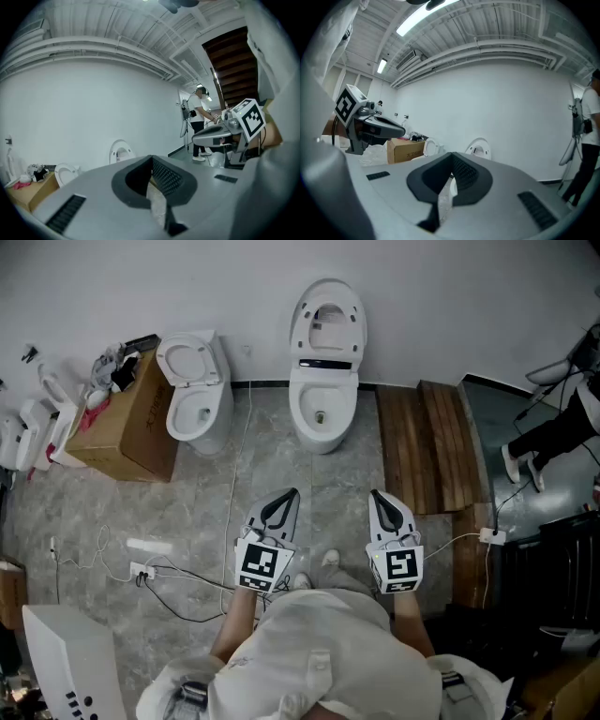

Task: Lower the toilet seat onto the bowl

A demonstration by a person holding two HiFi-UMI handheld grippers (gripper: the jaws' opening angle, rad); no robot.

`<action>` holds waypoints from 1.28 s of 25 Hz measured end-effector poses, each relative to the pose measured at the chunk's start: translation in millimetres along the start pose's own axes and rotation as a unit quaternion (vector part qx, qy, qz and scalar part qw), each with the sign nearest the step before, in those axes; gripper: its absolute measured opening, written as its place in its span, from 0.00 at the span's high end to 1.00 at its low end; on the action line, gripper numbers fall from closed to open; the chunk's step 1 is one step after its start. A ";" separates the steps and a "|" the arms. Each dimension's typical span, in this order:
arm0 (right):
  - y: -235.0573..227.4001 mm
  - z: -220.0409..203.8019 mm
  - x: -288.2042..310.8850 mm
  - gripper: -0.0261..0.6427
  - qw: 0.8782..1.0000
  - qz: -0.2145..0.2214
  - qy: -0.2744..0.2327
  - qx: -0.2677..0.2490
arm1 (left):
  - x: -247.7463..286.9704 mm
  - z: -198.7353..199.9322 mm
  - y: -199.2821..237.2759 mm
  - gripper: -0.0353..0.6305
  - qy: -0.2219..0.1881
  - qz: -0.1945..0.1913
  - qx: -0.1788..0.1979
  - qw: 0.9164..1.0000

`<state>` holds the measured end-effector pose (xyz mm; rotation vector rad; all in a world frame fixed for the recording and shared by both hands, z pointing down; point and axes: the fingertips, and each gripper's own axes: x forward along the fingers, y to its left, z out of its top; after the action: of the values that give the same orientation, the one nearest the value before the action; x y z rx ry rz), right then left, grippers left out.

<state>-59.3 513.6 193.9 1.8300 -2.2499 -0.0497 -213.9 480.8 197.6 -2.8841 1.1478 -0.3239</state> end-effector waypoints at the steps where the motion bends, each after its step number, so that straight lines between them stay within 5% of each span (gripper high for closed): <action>1: 2.4 -3.8 -3.5 0.95 1.000 0.001 0.000 0.004 | -3.0 0.2 -2.6 0.93 0.000 -0.001 0.001 1.000; 12: 3.8 -2.6 11.1 0.95 1.000 0.003 -0.020 -0.002 | -0.7 -6.5 10.9 0.93 0.001 0.026 -0.008 1.000; 32: -116.9 -15.5 150.4 0.95 0.998 0.061 -0.025 0.004 | 170.6 14.0 60.0 0.93 0.023 0.090 -0.008 0.996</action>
<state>28.1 344.7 213.0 1.7097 -2.3942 -0.0662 -131.0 319.9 209.6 -2.7730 1.4103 -0.3776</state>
